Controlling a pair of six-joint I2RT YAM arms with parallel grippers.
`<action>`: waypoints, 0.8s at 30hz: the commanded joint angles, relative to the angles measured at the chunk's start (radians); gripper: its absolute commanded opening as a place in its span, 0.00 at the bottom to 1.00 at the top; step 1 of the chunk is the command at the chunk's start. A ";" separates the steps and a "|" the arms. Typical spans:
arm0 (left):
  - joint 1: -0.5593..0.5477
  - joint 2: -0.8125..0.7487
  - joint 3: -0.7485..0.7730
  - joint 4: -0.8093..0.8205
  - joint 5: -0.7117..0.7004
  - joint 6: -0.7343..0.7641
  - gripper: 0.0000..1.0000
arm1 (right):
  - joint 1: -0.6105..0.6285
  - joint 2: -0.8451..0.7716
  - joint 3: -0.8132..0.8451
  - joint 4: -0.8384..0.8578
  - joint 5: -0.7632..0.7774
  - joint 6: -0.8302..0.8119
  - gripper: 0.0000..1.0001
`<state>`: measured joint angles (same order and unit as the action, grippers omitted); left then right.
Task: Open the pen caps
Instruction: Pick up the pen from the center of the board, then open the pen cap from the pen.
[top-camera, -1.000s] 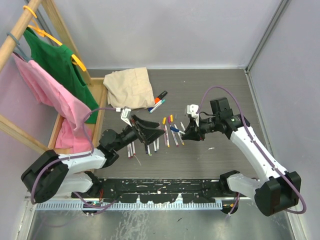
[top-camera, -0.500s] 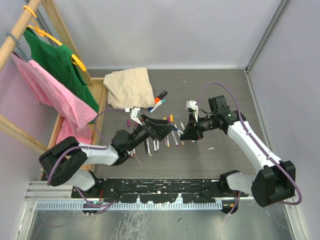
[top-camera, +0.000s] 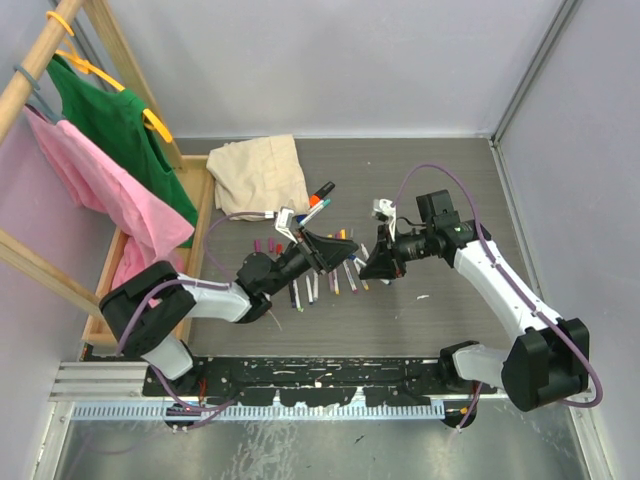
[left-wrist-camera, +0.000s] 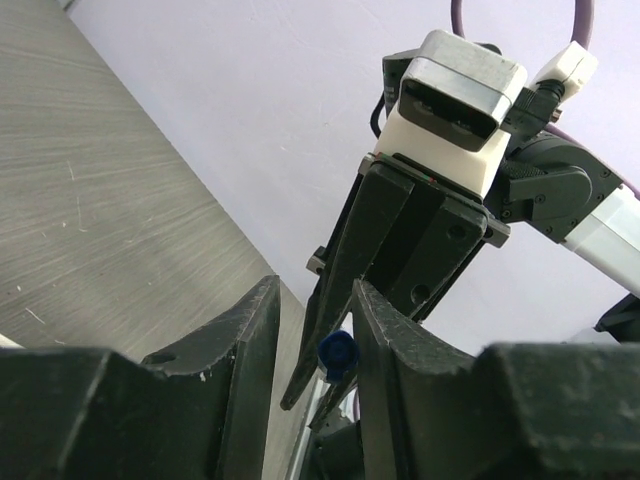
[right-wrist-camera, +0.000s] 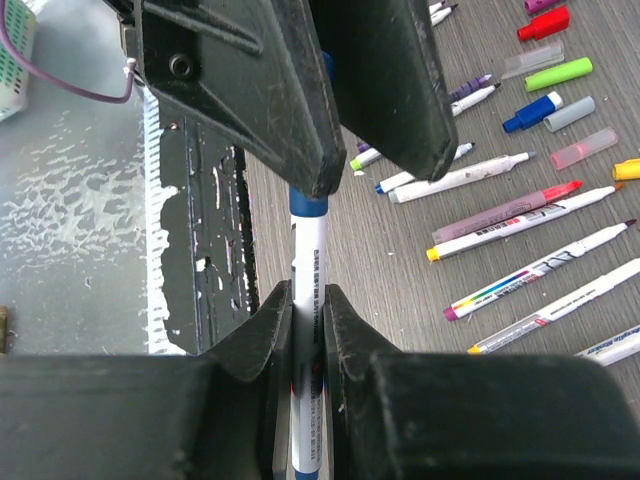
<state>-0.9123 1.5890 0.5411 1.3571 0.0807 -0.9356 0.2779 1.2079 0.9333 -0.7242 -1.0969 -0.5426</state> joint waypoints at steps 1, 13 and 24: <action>-0.003 0.011 0.041 0.073 0.033 -0.032 0.37 | -0.003 0.002 0.033 0.055 0.000 0.046 0.01; -0.003 -0.002 0.034 0.073 0.009 -0.016 0.00 | -0.008 0.010 0.019 0.089 0.026 0.075 0.01; 0.257 -0.071 0.105 0.049 0.026 -0.092 0.00 | -0.008 0.031 0.020 0.038 0.060 -0.006 0.01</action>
<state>-0.7746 1.5860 0.5728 1.3342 0.1608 -1.0050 0.2741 1.2381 0.9371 -0.6460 -1.0409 -0.5095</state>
